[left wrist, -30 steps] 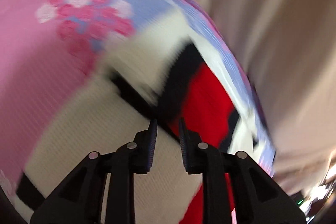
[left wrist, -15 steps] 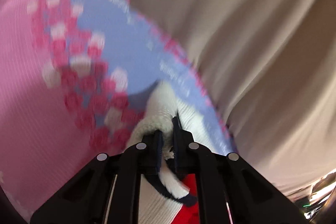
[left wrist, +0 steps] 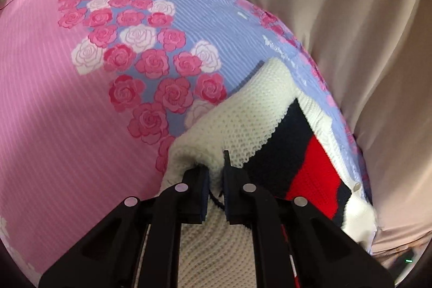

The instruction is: Fold small clothes

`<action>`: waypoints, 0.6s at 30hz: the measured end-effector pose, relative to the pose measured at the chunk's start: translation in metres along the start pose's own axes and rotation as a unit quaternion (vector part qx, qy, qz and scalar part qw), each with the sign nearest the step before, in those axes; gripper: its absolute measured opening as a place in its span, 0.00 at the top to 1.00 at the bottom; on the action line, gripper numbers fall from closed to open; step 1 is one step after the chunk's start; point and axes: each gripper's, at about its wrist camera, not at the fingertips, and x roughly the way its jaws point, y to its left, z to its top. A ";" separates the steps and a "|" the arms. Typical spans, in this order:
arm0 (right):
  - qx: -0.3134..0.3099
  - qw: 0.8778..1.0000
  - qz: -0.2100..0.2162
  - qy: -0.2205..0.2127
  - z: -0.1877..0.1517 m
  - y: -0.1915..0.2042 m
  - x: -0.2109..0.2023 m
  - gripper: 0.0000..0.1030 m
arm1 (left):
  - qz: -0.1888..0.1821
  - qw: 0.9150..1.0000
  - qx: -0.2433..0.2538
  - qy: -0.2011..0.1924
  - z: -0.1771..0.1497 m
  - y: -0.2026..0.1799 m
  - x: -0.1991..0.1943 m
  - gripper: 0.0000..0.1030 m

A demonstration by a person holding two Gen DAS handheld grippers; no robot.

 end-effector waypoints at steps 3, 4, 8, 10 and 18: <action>0.021 0.998 -0.021 0.064 -0.013 -0.022 0.034 0.90 | 0.016 0.999 0.031 -0.007 -0.007 -0.007 -0.001 0.92; 0.029 0.998 -0.016 0.060 -0.010 -0.022 0.027 0.88 | 0.018 0.999 0.037 -0.007 -0.005 -0.007 0.003 0.92; 0.007 0.995 -0.096 -0.026 -0.008 -0.001 -0.029 0.79 | 0.017 0.998 0.055 -0.013 -0.009 -0.007 0.006 0.91; -0.021 0.996 -0.075 -0.051 -0.004 0.019 -0.047 0.79 | 0.014 0.998 0.058 -0.013 -0.008 -0.006 0.006 0.91; -0.197 0.968 0.097 0.122 -0.013 0.217 0.096 0.92 | -0.008 0.996 0.085 -0.005 -0.006 -0.001 0.008 0.90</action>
